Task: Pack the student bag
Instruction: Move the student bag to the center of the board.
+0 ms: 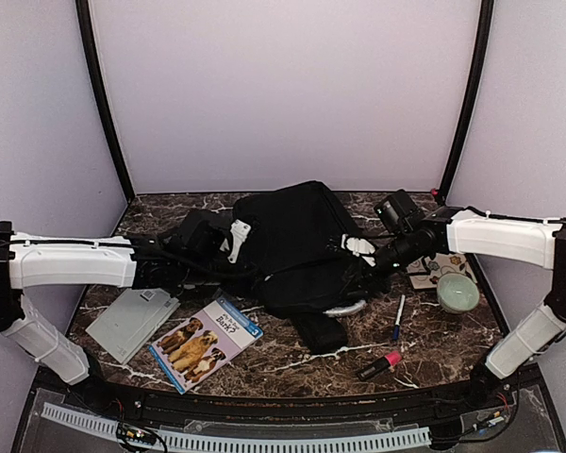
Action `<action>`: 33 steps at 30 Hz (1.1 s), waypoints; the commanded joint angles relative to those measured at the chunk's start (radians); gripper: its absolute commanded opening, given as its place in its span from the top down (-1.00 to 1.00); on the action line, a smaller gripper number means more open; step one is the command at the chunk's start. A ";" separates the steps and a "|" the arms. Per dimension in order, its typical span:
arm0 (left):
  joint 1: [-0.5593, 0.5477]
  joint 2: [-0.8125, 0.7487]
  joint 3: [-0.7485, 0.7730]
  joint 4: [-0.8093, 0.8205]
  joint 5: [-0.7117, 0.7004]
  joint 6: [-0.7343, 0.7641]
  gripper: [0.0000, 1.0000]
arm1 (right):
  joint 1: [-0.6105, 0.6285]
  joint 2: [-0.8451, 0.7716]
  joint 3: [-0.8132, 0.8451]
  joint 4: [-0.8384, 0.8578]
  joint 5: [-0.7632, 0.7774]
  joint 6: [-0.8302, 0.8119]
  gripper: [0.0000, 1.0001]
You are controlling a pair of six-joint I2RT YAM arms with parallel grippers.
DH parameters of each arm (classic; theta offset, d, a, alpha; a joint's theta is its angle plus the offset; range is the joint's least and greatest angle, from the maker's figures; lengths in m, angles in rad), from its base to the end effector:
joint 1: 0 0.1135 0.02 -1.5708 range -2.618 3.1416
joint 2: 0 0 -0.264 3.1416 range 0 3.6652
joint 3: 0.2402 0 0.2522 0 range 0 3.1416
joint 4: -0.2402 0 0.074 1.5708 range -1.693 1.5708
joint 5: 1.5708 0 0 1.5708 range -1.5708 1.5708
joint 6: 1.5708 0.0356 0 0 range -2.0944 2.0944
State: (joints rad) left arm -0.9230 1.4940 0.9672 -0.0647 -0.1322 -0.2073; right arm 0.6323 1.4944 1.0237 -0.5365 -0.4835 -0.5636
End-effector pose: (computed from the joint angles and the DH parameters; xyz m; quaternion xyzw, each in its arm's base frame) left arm 0.2043 -0.2622 0.2445 0.2793 0.8357 -0.2021 0.4275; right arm 0.2336 0.1917 0.2299 -0.5800 0.7333 0.2391 0.2619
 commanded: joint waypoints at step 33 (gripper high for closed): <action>0.333 -0.261 -0.363 -0.416 0.110 -0.362 -0.67 | 0.502 0.517 0.348 0.216 0.304 0.151 -0.04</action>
State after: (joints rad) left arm -0.6220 1.2144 0.6342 -0.5198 -0.0372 -0.5846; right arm 1.1091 1.9415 1.2869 -0.3443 -0.2672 -0.4431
